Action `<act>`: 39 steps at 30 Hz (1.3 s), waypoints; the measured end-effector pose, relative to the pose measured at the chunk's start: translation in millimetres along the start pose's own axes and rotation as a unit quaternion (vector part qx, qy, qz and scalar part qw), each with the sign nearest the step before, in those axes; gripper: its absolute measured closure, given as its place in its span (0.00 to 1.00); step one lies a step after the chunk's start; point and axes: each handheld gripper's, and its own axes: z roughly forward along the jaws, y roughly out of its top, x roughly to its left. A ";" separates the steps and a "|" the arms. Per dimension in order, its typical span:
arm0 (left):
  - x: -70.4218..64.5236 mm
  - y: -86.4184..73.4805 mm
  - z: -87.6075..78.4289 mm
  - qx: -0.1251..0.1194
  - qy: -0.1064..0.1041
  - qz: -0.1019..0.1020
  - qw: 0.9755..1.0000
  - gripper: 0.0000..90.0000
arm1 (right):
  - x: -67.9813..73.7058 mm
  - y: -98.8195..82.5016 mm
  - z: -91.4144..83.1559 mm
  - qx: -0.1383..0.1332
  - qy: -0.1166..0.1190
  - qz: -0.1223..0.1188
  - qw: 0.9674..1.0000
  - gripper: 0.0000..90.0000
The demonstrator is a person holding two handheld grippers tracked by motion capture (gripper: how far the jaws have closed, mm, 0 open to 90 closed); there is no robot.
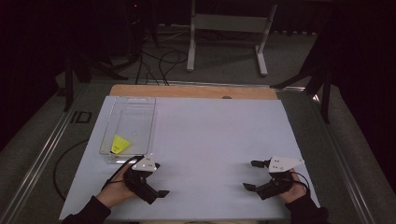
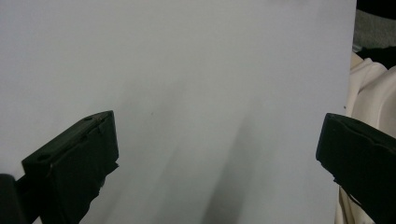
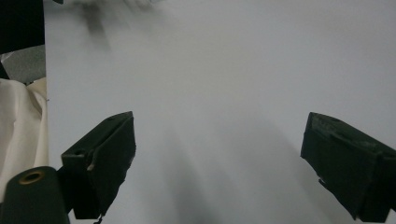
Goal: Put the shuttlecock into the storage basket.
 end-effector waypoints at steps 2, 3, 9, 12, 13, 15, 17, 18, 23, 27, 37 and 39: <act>0.8 -3.4 -3.0 -0.005 0.004 -0.012 1.000 0.00 | -0.2 -0.3 0.2 0.001 -0.002 -0.003 1.000 0.12; 2.0 -7.2 -6.6 -0.010 0.011 -0.017 1.000 0.00 | -0.3 -0.4 0.1 0.001 -0.002 -0.005 1.000 0.12; 2.7 -18.9 -16.0 -0.015 0.034 -0.028 0.999 0.00 | -0.2 -0.9 -0.1 0.002 -0.001 -0.004 1.000 0.12; 2.4 -22.7 -17.8 -0.013 0.040 -0.029 0.999 0.00 | -0.3 -1.3 -0.1 0.003 -0.001 -0.004 1.000 0.12; 2.9 -24.6 -18.9 -0.015 0.040 -0.032 0.999 0.00 | -0.1 -1.9 0.1 0.004 -0.001 -0.003 1.000 0.12; 4.3 -30.1 -21.3 -0.018 0.048 -0.043 0.998 0.00 | -0.3 -2.8 0.3 0.003 -0.002 -0.002 1.000 0.12; 5.0 -33.1 -22.6 -0.018 0.055 -0.048 0.997 0.00 | -0.2 -3.7 0.8 0.007 -0.004 -0.003 1.000 0.12; 5.0 -33.1 -22.6 -0.018 0.055 -0.048 0.997 0.00 | -0.2 -3.7 0.8 0.007 -0.004 -0.003 1.000 0.12; 5.4 -39.6 -26.0 -0.032 0.072 -0.074 0.994 0.01 | -0.3 -5.3 1.6 0.008 -0.005 0.000 1.000 0.12; 3.2 -47.0 -26.9 -0.055 0.090 -0.079 0.991 0.01 | -1.0 -6.5 0.9 0.006 -0.006 0.001 1.000 0.12; 4.1 -52.3 -20.4 -0.058 0.098 -0.087 0.990 0.01 | -1.6 -9.8 4.0 0.011 -0.003 0.003 1.000 0.12; 3.4 -51.4 -17.7 -0.054 0.105 -0.085 0.989 0.01 | -1.7 -10.0 4.5 0.012 -0.003 0.003 1.000 0.12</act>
